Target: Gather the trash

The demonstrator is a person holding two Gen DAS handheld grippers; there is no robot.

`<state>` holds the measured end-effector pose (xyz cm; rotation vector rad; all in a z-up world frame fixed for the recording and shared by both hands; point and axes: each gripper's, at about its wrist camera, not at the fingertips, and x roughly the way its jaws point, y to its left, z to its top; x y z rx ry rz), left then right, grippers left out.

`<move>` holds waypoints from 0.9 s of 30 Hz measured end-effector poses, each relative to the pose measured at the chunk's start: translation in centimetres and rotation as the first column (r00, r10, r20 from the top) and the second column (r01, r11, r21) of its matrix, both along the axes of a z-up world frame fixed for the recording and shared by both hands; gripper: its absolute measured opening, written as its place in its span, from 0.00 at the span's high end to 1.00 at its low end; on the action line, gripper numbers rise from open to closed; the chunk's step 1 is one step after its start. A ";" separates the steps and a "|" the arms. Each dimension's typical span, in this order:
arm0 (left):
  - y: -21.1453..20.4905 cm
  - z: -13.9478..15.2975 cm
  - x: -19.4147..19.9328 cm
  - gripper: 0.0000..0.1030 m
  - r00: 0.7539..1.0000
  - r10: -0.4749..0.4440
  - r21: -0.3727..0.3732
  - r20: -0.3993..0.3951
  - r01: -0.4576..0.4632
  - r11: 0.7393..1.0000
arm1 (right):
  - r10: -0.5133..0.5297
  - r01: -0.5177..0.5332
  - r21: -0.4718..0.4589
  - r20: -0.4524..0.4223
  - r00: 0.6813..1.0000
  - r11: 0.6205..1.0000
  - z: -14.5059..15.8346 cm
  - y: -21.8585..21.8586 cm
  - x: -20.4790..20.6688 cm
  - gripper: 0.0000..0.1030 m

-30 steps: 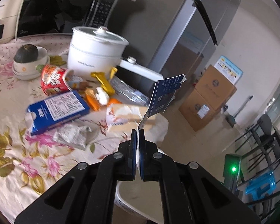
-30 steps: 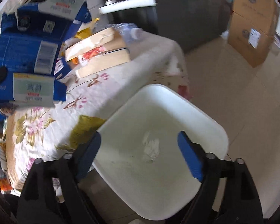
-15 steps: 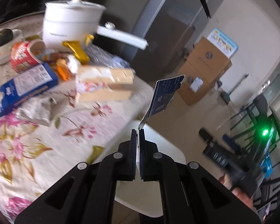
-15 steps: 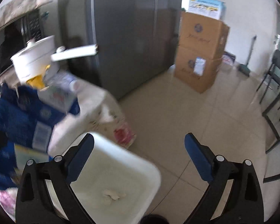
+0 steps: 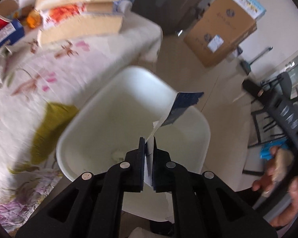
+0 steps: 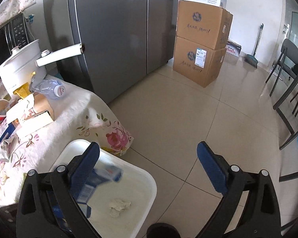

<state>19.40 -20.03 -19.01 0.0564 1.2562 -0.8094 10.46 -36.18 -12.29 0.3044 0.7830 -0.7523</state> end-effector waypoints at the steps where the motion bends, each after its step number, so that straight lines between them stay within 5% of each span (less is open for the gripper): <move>1: -0.3 -0.4 -0.2 0.93 1.000 -0.014 0.013 -0.004 0.014 1.000 | -0.003 0.003 0.005 0.001 1.000 1.000 -0.1 0.0 -0.1 0.08; 4: -0.8 -1.1 -0.5 0.87 1.000 -0.028 0.044 -0.010 0.028 0.999 | -0.006 0.006 0.016 0.005 1.000 1.000 -0.2 -0.1 -0.1 0.08; 8: -0.5 -1.4 -0.7 0.56 1.000 -0.020 0.061 -0.013 0.020 0.998 | 0.003 -0.003 0.017 0.009 1.000 1.000 0.0 0.1 -0.1 0.08; 18: 1.3 1.3 -0.7 0.36 0.989 0.042 0.102 0.143 -0.057 0.993 | 0.032 -0.033 0.031 0.028 0.999 0.999 0.2 1.3 1.1 0.07; 27: 6.0 3.3 2.2 0.34 0.962 0.204 0.090 0.180 -0.223 0.971 | 0.127 -0.127 0.015 0.029 0.991 0.992 0.4 4.6 3.7 0.07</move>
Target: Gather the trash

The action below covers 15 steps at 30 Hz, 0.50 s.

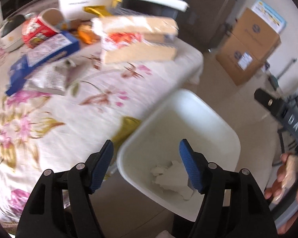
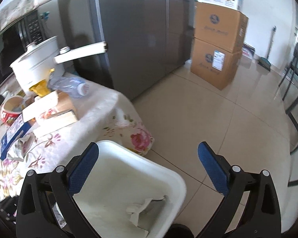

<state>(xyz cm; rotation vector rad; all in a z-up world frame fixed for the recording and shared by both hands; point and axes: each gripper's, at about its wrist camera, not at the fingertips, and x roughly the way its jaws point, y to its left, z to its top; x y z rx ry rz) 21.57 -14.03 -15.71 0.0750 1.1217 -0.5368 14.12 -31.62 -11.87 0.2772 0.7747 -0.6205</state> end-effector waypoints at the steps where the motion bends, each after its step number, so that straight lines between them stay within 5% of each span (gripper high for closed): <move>1: 0.4 0.3 0.2 0.34 1.000 0.012 -0.004 0.003 -0.012 1.000 | 0.018 -0.018 -0.007 -0.002 1.000 1.000 0.0 0.6 0.4 0.07; 4: 1.8 0.7 0.9 0.34 0.999 0.054 -0.012 0.006 -0.054 0.998 | 0.088 -0.088 -0.017 0.009 0.996 0.996 0.3 2.2 1.9 0.07; 8: 3.7 0.8 1.7 0.34 0.994 0.112 -0.021 -0.008 -0.112 0.993 | 0.183 -0.191 0.177 0.065 0.981 0.965 0.4 3.0 4.4 0.07; 11: 5.5 1.0 2.3 0.34 0.988 0.153 -0.032 -0.015 -0.154 0.988 | 0.201 -0.251 0.471 0.155 0.967 0.846 -0.3 2.0 6.8 0.09; 15: 7.6 1.2 3.1 0.34 0.979 0.203 -0.054 -0.027 -0.204 0.977 | 0.126 -0.257 0.687 0.236 0.964 0.679 -1.7 0.8 9.8 0.13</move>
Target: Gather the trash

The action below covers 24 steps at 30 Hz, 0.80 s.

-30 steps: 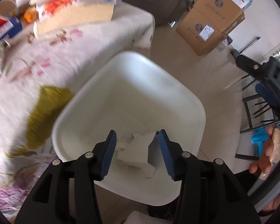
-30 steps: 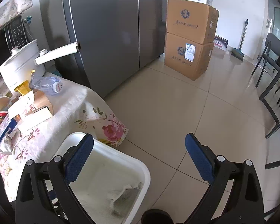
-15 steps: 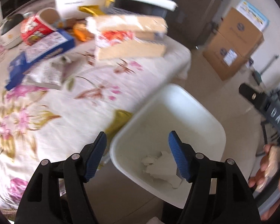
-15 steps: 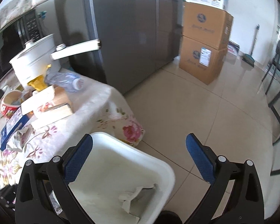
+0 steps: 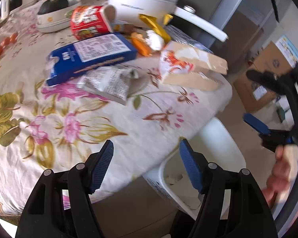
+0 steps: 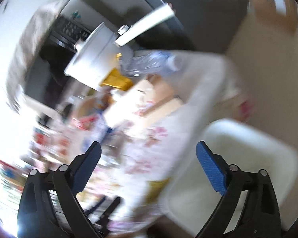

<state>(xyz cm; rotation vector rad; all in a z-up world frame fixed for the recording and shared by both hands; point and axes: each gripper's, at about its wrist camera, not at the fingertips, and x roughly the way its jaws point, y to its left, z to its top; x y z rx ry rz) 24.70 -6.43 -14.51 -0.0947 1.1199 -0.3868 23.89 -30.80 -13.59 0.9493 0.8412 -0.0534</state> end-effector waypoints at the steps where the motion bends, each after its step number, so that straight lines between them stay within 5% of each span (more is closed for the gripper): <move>1: 0.4 0.0 0.2 0.34 1.000 0.010 -0.006 -0.002 -0.010 1.000 | -0.007 0.007 0.029 0.005 1.000 1.000 -0.1 -0.1 0.9 0.14; 10: 2.8 -0.5 1.8 0.34 0.995 0.069 -0.068 -0.066 -0.074 0.995 | -0.063 0.064 0.067 -0.005 0.998 0.996 -1.0 -1.1 6.0 0.23; 19: 2.9 -1.4 2.6 0.34 0.992 0.092 -0.049 -0.080 -0.096 0.994 | -0.067 0.068 0.091 -0.010 0.998 0.993 -2.3 -1.9 8.3 0.36; 22: 3.1 -1.7 2.9 0.34 0.991 0.104 -0.039 -0.083 -0.108 0.993 | -0.056 0.056 0.091 -0.003 0.998 0.994 -2.4 -1.8 8.8 0.46; 24: 3.2 -1.8 3.2 0.34 0.990 0.113 -0.038 -0.084 -0.117 0.992 | -0.043 0.042 0.079 0.007 0.999 0.996 -2.4 -1.7 9.1 0.63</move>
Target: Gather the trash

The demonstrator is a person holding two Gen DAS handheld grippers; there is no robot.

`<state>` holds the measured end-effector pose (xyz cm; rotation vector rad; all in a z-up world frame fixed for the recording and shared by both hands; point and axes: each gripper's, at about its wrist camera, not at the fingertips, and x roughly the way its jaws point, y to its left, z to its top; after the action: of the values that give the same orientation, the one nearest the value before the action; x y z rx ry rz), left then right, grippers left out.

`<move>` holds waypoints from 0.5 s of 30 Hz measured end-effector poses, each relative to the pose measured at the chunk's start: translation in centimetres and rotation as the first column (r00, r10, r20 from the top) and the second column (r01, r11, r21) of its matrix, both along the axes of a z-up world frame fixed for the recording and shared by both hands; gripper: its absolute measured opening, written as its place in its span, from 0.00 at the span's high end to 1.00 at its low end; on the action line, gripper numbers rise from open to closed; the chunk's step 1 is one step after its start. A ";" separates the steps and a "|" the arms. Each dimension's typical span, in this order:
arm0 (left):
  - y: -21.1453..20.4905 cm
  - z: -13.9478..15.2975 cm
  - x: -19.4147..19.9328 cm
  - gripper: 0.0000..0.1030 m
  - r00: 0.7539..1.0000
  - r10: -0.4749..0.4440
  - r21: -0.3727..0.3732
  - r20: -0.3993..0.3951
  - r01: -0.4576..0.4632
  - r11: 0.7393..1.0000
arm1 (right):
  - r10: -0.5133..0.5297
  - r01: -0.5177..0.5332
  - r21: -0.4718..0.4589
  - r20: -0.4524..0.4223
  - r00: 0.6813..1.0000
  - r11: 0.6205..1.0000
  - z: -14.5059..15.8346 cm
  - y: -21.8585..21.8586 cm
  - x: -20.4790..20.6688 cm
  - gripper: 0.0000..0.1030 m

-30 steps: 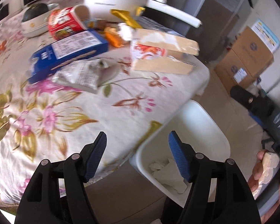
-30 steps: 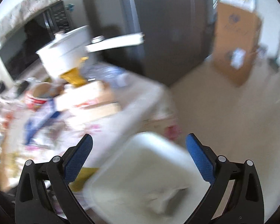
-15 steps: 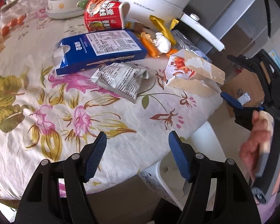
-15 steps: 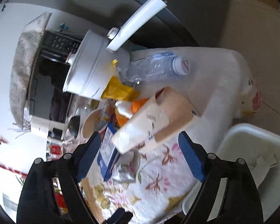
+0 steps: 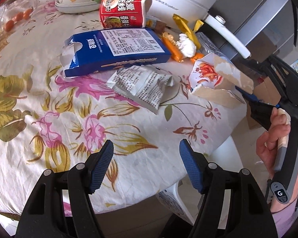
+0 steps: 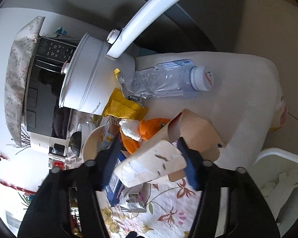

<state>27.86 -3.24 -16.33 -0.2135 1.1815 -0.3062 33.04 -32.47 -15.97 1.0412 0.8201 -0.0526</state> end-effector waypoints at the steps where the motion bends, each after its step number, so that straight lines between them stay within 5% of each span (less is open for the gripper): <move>1: 0.2 -0.1 0.2 0.34 1.000 0.011 0.001 -0.001 -0.011 1.000 | 0.008 -0.008 -0.005 0.004 1.000 1.000 0.0 0.0 0.1 0.67; 10: 1.7 -1.4 2.4 0.34 0.989 0.132 -0.071 -0.070 -0.136 0.988 | 0.048 -0.042 -0.075 0.078 0.996 0.996 1.7 0.3 -0.8 0.84; 15: 1.8 -1.0 3.8 0.34 0.981 0.194 -0.063 -0.028 -0.195 0.979 | 0.126 -0.108 -0.169 0.102 0.987 0.980 3.5 2.0 -1.9 0.89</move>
<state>31.66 -1.44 -17.37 -0.3884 1.1624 -0.1713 31.18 -30.52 -12.43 0.8324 0.7598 0.0386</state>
